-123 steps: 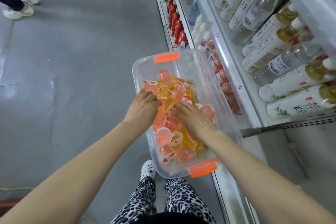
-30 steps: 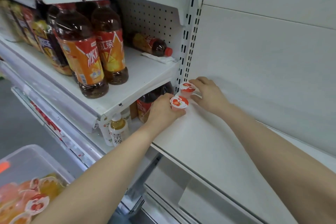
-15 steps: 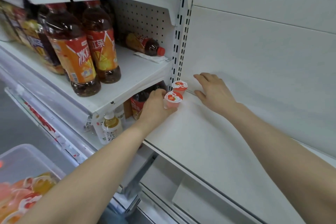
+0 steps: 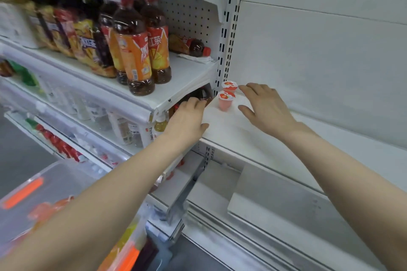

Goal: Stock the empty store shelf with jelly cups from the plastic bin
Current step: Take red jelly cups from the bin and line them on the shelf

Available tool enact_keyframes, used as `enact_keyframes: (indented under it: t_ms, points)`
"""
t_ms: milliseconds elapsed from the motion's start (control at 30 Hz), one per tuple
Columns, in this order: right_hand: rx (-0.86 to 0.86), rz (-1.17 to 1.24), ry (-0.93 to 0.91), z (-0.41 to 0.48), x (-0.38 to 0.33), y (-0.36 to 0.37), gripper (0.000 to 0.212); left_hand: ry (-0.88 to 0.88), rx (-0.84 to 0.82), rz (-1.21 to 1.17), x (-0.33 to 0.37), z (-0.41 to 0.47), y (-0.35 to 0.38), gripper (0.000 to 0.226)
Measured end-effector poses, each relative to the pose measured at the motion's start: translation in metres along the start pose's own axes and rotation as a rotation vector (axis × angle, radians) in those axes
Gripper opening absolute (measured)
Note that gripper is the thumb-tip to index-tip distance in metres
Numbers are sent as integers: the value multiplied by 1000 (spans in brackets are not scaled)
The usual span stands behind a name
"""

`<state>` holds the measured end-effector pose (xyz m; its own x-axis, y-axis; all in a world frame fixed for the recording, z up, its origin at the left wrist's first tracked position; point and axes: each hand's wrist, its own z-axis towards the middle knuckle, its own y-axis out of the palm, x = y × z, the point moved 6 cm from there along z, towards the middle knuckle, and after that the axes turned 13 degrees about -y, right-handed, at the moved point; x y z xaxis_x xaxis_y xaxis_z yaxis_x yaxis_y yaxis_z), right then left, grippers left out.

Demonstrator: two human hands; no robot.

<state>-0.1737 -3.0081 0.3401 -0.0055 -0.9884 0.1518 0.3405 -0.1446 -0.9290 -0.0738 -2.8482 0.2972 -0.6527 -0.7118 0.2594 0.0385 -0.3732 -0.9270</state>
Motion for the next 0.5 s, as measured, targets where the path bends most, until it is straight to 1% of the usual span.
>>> enact_keyframes:
  t_ms: [133, 267, 400, 500]
  points:
    - [7, 47, 29, -20, -53, -8, 53, 51, -1, -22, -26, -40, -17, 59]
    - [1, 85, 39, -35, -114, -2, 52, 73, 15, -25, -70, -90, -32, 58]
    - [-17, 141, -4, -46, -182, 18, 52, 34, 23, -13, -129, -143, -42, 56]
    - [-32, 198, -66, -50, -239, 41, 51, -46, -5, -3, -185, -183, -39, 52]
